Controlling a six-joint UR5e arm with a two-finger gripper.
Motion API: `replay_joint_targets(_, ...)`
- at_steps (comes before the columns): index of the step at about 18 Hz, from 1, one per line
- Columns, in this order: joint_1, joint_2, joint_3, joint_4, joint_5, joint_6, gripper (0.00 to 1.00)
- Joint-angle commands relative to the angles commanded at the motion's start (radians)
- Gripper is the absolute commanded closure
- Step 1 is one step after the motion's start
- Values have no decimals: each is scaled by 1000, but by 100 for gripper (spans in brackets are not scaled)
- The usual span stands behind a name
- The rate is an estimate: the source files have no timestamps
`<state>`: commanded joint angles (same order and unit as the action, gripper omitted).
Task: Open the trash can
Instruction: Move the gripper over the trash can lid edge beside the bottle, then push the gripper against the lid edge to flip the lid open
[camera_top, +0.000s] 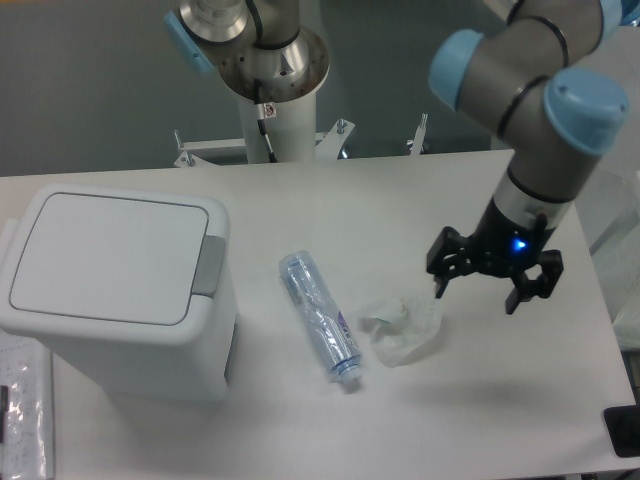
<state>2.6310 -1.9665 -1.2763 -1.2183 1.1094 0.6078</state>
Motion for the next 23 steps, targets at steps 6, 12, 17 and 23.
replay_joint_targets(6,-91,26,-11,39,-72,-175,0)
replay_joint_targets(12,-124,130,-109,40,-112,-198,0)
replay_joint_targets(17,-175,187,-193,51,-102,-197,0)
replay_joint_targets(23,-207,190,-212,51,-92,-201,0)
